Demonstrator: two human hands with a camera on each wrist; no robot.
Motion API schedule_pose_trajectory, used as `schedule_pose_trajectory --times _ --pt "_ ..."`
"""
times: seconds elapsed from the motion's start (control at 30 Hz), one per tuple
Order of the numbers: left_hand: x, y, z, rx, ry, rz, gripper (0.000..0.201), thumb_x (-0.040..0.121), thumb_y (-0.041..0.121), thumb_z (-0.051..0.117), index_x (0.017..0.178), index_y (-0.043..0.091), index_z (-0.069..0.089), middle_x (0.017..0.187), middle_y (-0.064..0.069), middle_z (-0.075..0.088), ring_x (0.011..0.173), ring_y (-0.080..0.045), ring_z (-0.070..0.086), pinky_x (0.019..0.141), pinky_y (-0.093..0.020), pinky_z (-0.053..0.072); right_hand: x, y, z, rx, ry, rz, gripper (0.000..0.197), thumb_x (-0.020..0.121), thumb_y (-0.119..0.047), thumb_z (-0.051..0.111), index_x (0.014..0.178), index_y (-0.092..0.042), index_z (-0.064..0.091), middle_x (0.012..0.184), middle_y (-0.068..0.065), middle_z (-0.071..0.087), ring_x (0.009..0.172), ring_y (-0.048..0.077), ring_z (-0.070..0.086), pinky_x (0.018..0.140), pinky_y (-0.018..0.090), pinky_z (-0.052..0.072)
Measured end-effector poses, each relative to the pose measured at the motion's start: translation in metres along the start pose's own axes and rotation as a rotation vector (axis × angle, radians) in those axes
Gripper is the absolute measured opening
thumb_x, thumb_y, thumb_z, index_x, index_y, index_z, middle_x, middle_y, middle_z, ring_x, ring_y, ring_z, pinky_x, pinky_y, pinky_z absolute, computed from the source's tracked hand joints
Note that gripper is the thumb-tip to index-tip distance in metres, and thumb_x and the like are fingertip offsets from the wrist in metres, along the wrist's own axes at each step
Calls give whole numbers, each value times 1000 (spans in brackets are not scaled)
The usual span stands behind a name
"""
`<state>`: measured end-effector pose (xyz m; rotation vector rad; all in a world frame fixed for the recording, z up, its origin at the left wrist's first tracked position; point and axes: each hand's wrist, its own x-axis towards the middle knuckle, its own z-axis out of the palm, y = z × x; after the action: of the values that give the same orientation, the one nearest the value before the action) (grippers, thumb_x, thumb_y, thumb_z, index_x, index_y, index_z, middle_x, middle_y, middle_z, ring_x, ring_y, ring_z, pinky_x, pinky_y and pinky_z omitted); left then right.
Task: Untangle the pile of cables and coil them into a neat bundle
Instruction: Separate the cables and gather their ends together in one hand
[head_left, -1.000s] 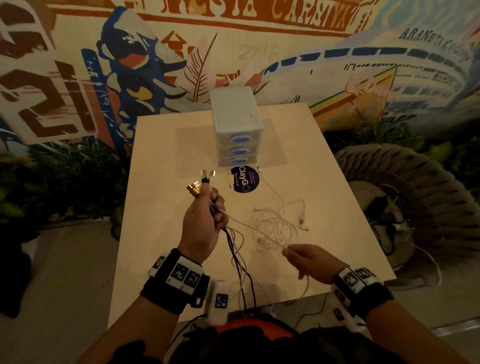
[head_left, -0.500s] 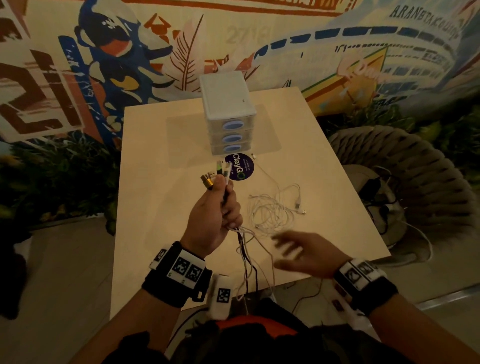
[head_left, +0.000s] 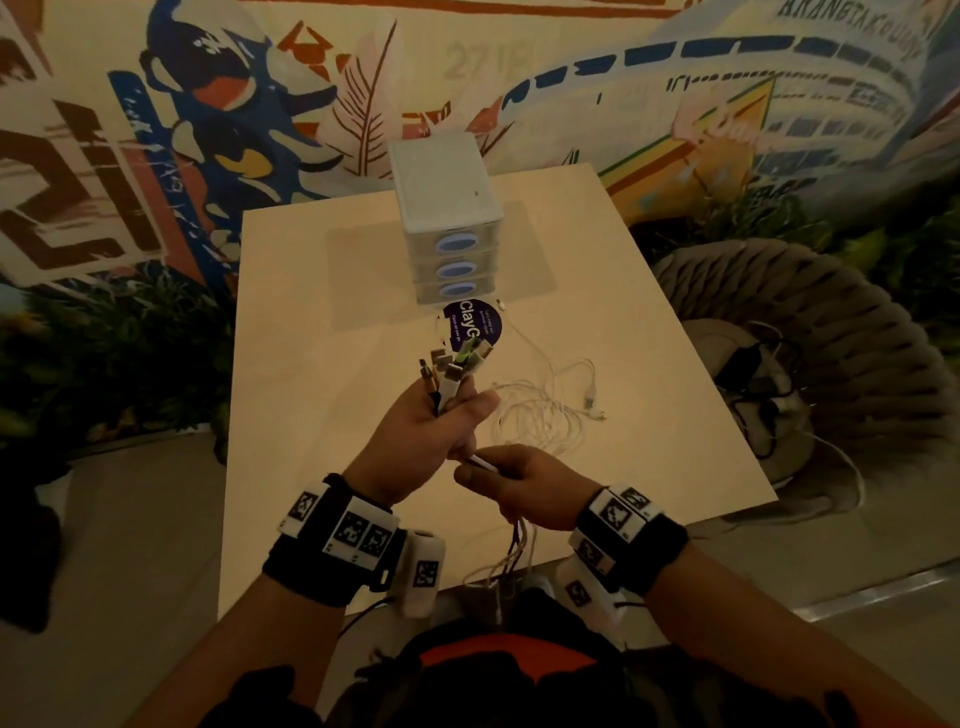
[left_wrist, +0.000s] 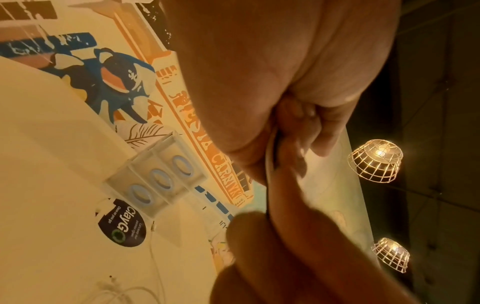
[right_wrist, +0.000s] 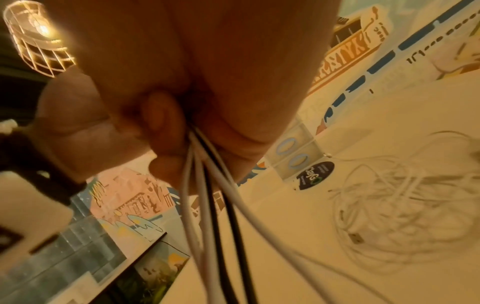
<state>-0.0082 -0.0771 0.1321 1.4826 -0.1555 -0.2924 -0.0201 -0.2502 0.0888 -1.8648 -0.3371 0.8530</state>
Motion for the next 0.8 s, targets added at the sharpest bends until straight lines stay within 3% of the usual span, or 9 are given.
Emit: schedule_pose_trajectory --times 0.07,0.17,0.3,0.37,0.47,0.6,0.7,0.77,0.8 --pt "2 -1 0 8 27 2 41 95 20 61 62 30 39 54 0 29 46 -18 33 56 -34 34 0 17 -1 -17 2 69 35 97 -54 58 66 -37 62 57 -7 58 56 10 57 65 29 49" --pt "6 0 -2 -84 87 -7 42 92 22 64 64 26 33 57 -2 21 45 -17 26 52 -31 31 -1 50 -5 1 13 241 48 95 -54 62 55 -28 55 55 -3 59 51 11 55 67 31 48" --pt "10 3 -5 -267 191 -19 41 93 12 58 69 23 26 61 -3 14 41 -10 19 42 -21 29 -11 92 -14 -128 -40 346 50 96 -56 59 66 -17 52 65 7 62 58 18 57 68 32 48" --pt "10 0 -1 -300 228 -35 41 92 13 58 67 24 28 59 2 17 39 -8 19 40 -19 27 -16 108 -20 -186 -46 367 47 95 -56 60 68 -18 54 67 7 61 64 21 59 69 31 46" --pt "10 -9 8 -283 241 -77 40 92 14 59 67 25 29 56 4 19 38 -8 19 40 -19 27 -22 119 -29 -297 -135 358 39 88 -58 69 76 -21 63 81 8 72 78 23 69 76 33 53" --pt "12 -15 14 -314 240 -120 46 98 9 59 67 26 29 55 6 19 39 -7 18 40 -18 26 -26 114 -52 -319 -170 288 43 76 -66 76 100 -31 69 101 -10 70 93 6 64 81 24 48" --pt "12 -16 18 -330 267 -154 47 101 3 52 67 25 29 54 7 19 38 -7 17 41 -17 24 -18 104 -80 -211 -34 224 63 69 -84 65 110 -36 70 111 -17 71 105 0 64 95 24 49" --pt "11 -18 22 -325 283 -186 46 100 2 52 67 25 31 53 8 19 39 -8 16 41 -19 22 -5 102 -103 -204 144 190 66 70 -88 57 102 -33 72 101 -12 74 96 5 68 92 33 54" --pt "10 -19 23 -323 288 -198 45 98 4 54 66 26 32 52 8 19 39 -8 17 42 -20 21 4 100 -116 -217 226 183 57 78 -81 57 98 -29 71 96 -8 74 90 10 70 89 38 56"
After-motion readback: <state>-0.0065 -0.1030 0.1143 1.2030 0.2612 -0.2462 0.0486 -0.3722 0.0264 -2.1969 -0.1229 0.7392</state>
